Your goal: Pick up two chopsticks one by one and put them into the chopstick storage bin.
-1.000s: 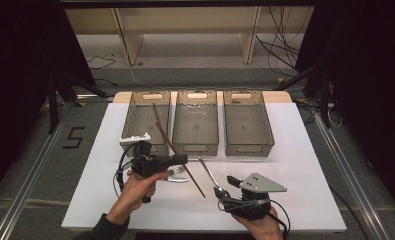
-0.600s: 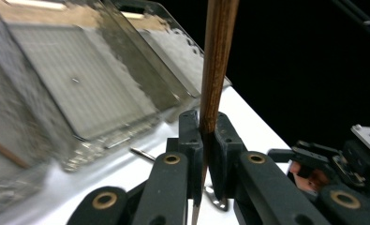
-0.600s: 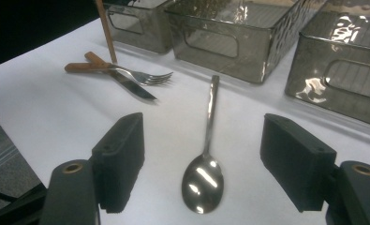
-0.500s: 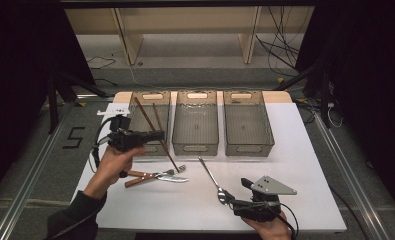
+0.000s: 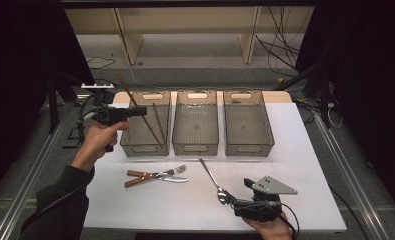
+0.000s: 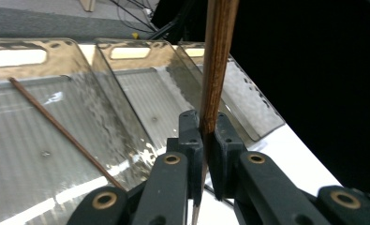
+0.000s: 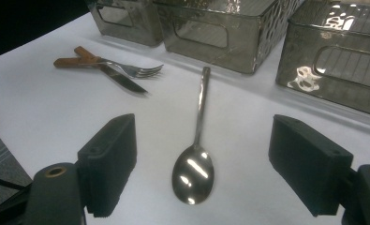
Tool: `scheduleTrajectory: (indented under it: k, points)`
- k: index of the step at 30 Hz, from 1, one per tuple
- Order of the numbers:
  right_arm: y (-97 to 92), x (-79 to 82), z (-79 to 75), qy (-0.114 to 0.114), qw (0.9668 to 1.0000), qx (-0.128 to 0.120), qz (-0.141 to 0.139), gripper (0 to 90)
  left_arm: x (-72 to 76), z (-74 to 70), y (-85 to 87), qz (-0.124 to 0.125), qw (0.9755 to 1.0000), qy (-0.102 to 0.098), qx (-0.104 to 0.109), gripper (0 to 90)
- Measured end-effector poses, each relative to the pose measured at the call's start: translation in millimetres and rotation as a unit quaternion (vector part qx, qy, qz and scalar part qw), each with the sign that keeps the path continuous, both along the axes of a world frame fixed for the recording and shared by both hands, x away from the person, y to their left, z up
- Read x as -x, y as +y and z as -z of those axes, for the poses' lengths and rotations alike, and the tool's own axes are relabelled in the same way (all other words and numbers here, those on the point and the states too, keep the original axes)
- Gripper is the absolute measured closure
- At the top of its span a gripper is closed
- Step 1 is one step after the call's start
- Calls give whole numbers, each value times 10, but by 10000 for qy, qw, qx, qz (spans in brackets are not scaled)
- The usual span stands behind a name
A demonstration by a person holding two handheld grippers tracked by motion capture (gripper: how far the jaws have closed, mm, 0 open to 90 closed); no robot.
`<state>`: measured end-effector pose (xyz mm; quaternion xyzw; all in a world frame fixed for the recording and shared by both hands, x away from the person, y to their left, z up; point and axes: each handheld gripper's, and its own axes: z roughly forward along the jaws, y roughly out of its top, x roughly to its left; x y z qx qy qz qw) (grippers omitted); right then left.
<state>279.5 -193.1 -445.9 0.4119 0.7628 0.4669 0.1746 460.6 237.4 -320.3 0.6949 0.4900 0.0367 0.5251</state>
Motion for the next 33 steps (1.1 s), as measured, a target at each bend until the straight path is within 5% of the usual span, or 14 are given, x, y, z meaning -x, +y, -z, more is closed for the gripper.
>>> scheduleTrajectory:
  k: [15,33]
  points:
    - [-29,4,14,-4,10000,-32,25,219,-488,133,21,-598,9966,354,-445,844]
    - [-63,8,13,6,9999,-56,98,209,-702,506,-133,-638,9926,813,-631,844]
